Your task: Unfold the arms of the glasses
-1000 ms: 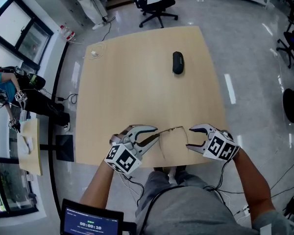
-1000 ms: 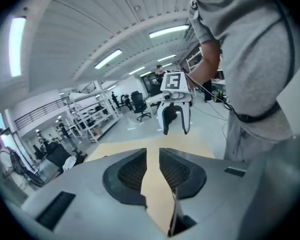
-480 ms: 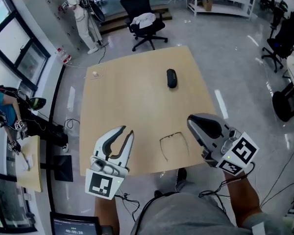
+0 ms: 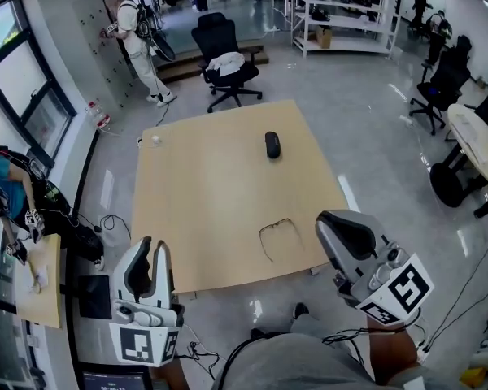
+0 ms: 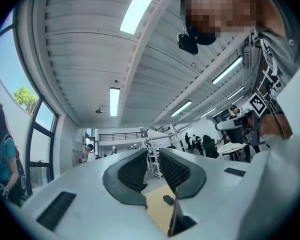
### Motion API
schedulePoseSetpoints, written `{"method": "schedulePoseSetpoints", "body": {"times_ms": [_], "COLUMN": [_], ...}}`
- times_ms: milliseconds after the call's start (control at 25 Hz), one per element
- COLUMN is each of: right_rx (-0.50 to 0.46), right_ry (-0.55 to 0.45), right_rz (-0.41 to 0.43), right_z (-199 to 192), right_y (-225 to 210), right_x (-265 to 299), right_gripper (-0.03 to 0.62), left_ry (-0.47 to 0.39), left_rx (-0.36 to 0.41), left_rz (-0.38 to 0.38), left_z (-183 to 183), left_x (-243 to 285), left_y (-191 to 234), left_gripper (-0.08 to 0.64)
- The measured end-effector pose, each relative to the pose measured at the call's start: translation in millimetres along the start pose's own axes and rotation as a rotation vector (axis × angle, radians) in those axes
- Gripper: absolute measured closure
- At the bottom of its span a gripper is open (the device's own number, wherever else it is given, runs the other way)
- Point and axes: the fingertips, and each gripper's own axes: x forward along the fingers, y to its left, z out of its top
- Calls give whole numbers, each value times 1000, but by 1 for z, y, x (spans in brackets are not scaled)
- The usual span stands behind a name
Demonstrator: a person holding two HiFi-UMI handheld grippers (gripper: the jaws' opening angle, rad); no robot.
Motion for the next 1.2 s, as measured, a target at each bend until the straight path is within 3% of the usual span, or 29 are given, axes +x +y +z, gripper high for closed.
{"method": "schedulePoseSetpoints", "body": {"times_ms": [320,440,720,1200], "right_rx": [-15,-25,-53,-54], "right_ry": [-4,18,35,15], "right_rz": [7,34,76,129], "right_z": [20,24,38,44], "right_y": [14,11,14,19], "right_x": [-62,-84,-146,-189], "right_gripper": [571,571,571,572], "left_ry": [24,39,33,29], "left_rx": [12,-18,-5,28], "left_rz": [94,129,146,188], "left_z": [11,10,34,59], "left_x": [-51,-59,-78,-108], "left_y": [-25,-46,-115,-161], "left_gripper": [482,482,483,483]}}
